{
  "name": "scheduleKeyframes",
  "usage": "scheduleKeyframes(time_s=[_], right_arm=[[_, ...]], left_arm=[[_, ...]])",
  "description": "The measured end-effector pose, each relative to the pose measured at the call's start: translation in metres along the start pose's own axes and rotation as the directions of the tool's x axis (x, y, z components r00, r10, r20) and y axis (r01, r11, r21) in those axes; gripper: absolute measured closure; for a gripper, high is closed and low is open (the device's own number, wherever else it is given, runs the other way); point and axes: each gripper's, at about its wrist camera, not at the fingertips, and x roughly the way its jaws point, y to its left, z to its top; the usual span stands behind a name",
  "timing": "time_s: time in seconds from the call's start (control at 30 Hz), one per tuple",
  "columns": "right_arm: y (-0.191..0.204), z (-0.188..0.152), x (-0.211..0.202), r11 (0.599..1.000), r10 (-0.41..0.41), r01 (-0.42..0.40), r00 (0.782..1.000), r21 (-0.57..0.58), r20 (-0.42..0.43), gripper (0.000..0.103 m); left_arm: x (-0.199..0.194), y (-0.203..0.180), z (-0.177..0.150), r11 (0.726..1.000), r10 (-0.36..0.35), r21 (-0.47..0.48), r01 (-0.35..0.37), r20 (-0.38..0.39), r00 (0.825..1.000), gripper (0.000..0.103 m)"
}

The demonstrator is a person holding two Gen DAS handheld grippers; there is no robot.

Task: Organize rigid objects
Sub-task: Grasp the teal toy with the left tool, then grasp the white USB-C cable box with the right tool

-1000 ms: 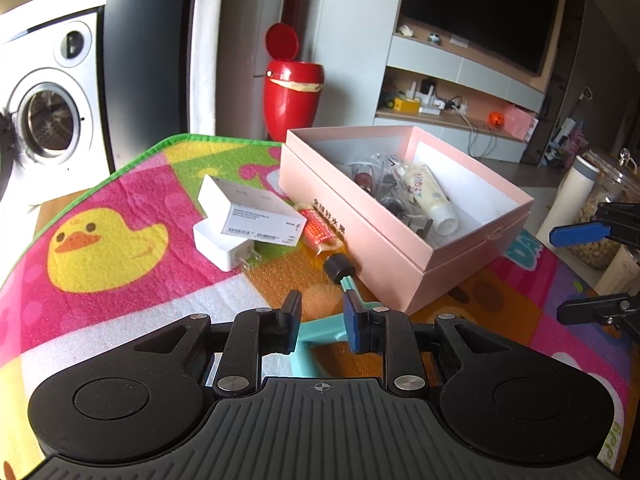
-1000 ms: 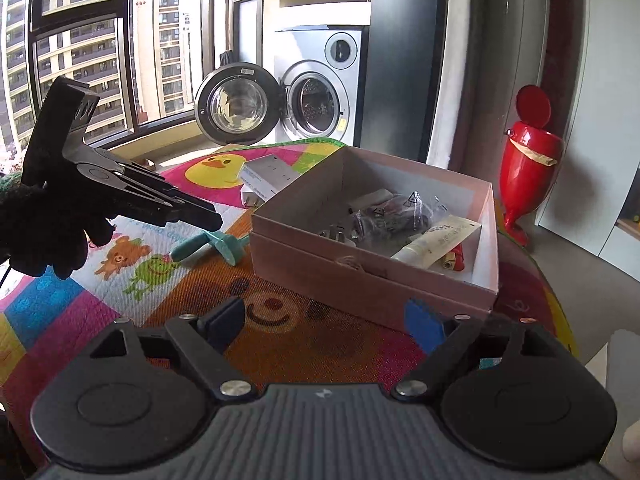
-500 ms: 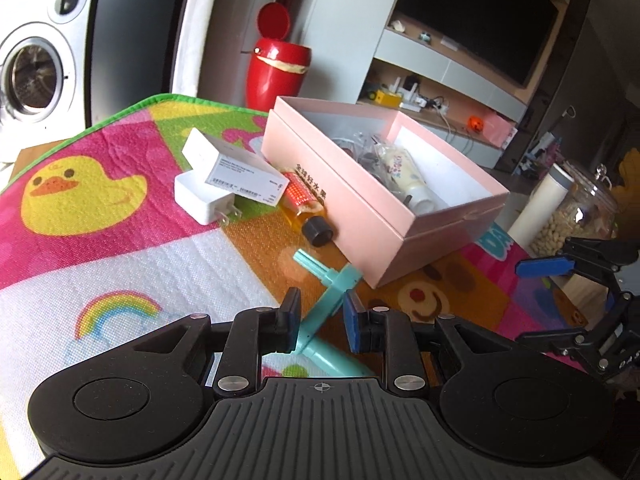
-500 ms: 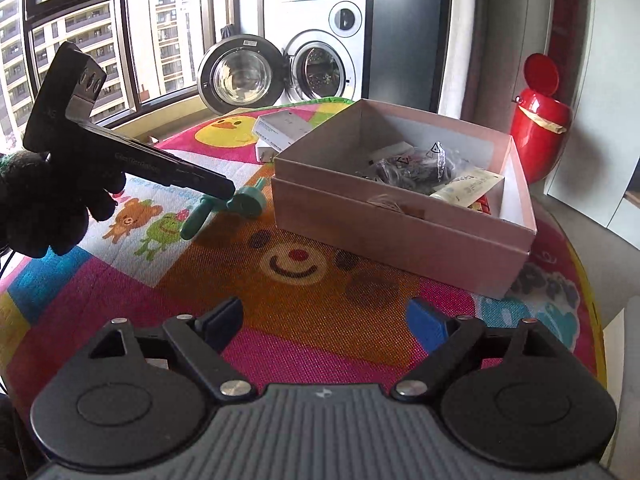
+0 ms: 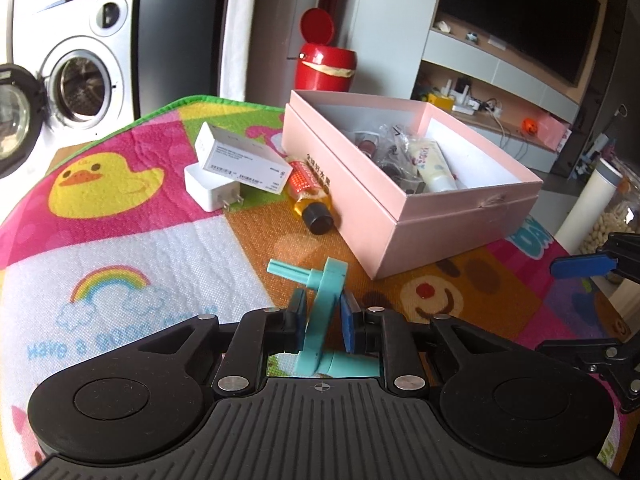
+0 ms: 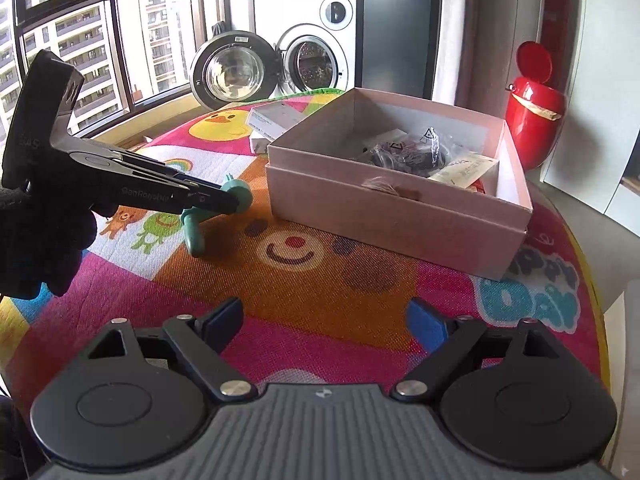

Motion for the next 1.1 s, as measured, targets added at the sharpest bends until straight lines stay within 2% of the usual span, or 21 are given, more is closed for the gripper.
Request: scheduleKeyframes(time_s=[0.13,0.27,0.33,0.43,0.6,0.73,0.8,0.87,1.0,1.1], right_arm=[[0.007,0.030,-0.006,0.999,-0.007,0.009,0.998,-0.031,0.066,0.014],[0.020,0.078,0.003,0.998,0.025,-0.019,0.995,-0.059,0.095,0.014],[0.028,0.102,0.014,0.998,0.043,-0.038,0.995,-0.056,0.089,0.014],[0.037,0.136,0.040,0.998,0.063,-0.061,0.997,-0.032,0.053,0.014],[0.050,0.184,0.091,0.998,0.064,-0.064,0.998,-0.002,-0.019,0.014],[0.064,0.215,0.149,0.999,-0.032,0.030,0.997,-0.027,-0.077,0.014],[0.065,0.227,0.179,0.999,-0.044,0.044,0.991,-0.002,-0.129,0.014],[0.064,0.234,0.205,0.998,-0.050,0.056,0.981,0.026,-0.186,0.014],[0.062,0.232,0.238,0.994,-0.110,0.114,0.965,0.001,-0.239,0.014],[0.061,0.226,0.243,0.998,-0.051,0.057,0.956,0.009,-0.290,0.017]], left_arm=[[-0.022,0.001,-0.025,0.999,0.012,-0.052,-0.010,0.053,0.999,0.086],[-0.047,0.007,-0.043,0.984,0.162,-0.089,-0.154,0.090,0.983,0.087],[-0.060,0.022,-0.049,0.966,0.223,-0.158,-0.205,0.100,0.970,0.087],[-0.068,0.041,-0.056,0.959,0.194,-0.231,-0.164,0.115,0.974,0.085],[-0.071,0.045,-0.061,0.961,0.163,-0.245,-0.124,0.144,0.976,0.084],[-0.071,0.047,-0.062,0.958,0.151,-0.265,-0.108,0.150,0.977,0.084],[-0.072,0.048,-0.062,0.957,0.149,-0.269,-0.104,0.151,0.977,0.084],[-0.072,0.048,-0.063,0.956,0.147,-0.274,-0.101,0.151,0.978,0.084],[-0.072,0.050,-0.063,0.955,0.140,-0.284,-0.092,0.153,0.978,0.085],[-0.073,0.052,-0.063,0.953,0.132,-0.293,-0.082,0.154,0.979,0.085]])
